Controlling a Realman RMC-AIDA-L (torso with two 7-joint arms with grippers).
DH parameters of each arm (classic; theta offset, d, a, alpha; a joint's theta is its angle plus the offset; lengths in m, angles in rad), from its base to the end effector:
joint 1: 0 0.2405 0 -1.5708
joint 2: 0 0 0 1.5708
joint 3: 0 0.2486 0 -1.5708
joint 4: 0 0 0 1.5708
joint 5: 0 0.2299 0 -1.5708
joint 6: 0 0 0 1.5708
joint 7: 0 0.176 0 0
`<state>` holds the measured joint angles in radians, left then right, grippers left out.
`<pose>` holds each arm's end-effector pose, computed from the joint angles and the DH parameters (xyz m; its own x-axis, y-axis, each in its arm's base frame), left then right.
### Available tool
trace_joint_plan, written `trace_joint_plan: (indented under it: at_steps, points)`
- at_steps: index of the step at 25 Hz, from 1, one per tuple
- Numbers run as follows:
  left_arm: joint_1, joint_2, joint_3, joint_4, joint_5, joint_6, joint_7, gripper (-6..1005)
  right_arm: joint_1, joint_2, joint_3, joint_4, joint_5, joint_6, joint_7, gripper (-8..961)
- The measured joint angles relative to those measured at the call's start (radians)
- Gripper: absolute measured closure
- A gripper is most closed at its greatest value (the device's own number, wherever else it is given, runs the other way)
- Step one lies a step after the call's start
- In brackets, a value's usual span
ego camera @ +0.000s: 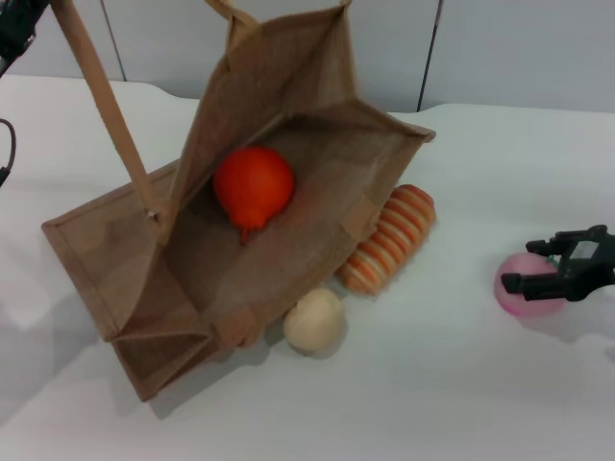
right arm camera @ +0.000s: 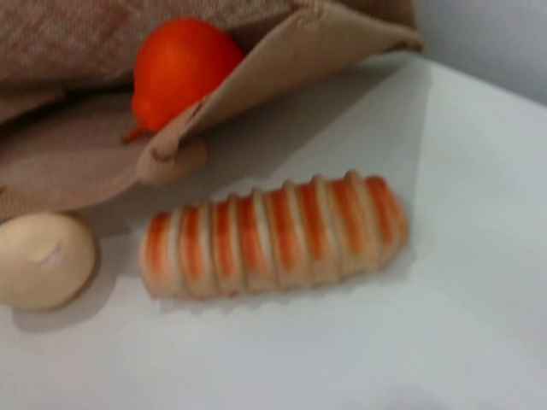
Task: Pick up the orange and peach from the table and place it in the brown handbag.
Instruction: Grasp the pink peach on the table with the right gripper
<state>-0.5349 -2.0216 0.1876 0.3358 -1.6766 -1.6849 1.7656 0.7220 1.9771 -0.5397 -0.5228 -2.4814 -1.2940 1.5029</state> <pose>-0.2657 0.3747 0.0959 0.0836 -0.0074 0.9965 0.7492 -0.6589 -0.0678 0.3068 0.4046 -0.0103 0.8609 -0.4877 -0.1449 -0.5068 -0.7969 -0.3288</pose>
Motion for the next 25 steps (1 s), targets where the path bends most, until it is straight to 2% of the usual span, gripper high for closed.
trace_joint_plan:
  at_steps: [9,14,25]
  points:
    - [-0.002,0.001,0.001,0.000,0.007,0.013,0.000,822,-0.016,0.008,0.005,-0.064,-0.019,-0.076,0.018,221]
    - [-0.004,0.001,0.003,0.000,0.008,0.013,0.002,821,-0.025,0.018,0.003,-0.098,-0.020,-0.103,0.014,360]
    - [-0.004,-0.001,0.003,0.000,0.008,0.015,0.005,817,-0.042,0.023,0.010,-0.125,-0.002,-0.129,-0.013,431]
